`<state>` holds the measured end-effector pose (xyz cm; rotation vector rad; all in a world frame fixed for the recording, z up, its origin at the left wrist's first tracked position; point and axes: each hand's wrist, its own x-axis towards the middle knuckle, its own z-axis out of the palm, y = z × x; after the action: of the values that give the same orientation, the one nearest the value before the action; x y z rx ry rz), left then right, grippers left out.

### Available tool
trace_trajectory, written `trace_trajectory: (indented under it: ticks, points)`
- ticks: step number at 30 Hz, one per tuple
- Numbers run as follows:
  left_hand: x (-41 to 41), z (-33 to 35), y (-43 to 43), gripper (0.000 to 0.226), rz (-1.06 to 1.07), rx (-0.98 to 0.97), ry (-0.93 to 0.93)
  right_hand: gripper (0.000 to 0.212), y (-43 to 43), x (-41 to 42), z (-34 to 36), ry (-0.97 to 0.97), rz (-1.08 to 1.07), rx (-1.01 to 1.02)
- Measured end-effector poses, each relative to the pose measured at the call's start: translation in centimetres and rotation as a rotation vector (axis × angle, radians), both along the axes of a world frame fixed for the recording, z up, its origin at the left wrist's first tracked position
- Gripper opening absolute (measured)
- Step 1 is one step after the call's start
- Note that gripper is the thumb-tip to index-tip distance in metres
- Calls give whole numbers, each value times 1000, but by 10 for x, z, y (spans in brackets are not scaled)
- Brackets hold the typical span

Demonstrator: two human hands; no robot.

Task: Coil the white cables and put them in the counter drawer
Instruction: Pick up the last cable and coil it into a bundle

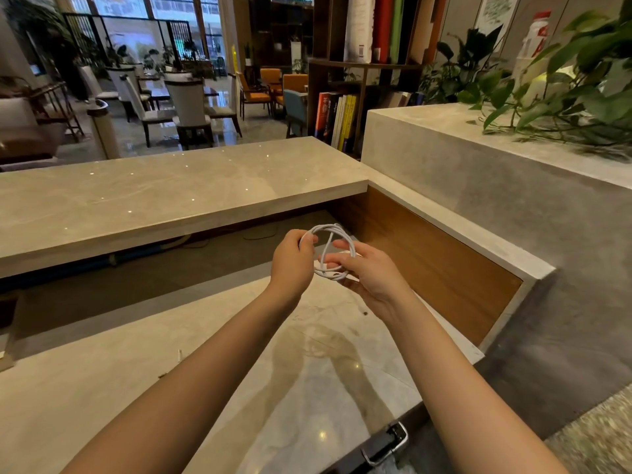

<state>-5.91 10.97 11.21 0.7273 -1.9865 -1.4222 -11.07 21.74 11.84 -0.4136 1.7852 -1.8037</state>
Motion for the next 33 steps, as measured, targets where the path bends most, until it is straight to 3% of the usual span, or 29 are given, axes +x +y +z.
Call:
trace_trajectory:
  ticks: [3, 5, 6, 9, 12, 17, 20, 22, 25, 28, 33]
  points:
    - [-1, -2, -5, 21, -63, 66, -39, 31, 2, -3, -5, -16, 51, -26]
    - [0, -1, -8, 25, -141, 182, -51, 18, 3, -4, -10, -57, 70, -63]
    - [0, -1, -9, 26, -189, 280, -41, 11, 4, -4, -12, -95, 64, -88]
    - [3, 1, -10, 21, -291, 626, 23, 22, 7, -6, -18, -173, 27, -120]
    - [7, 0, -9, 19, -320, 857, 83, 23, 5, -7, -23, -149, -21, -39]
    - [10, -1, -3, 19, -379, 994, 157, 14, 0, -8, -27, -205, -132, 91]
    - [11, 0, -7, 24, -437, 957, 155, 12, 0, -11, -31, 82, -158, 310]
    - [10, 1, -11, 33, -460, 904, 126, 24, 2, -12, -33, 294, -152, 393]
    - [12, 2, -17, 32, -498, 751, 42, 35, 3, -13, -33, 641, -133, 375]
    - [16, 1, -19, 33, -557, 581, -55, 24, -2, -15, -25, 1040, -110, 301]
    - [17, 2, -17, 39, -519, 434, -127, 15, -7, -21, -21, 1231, -105, 298]
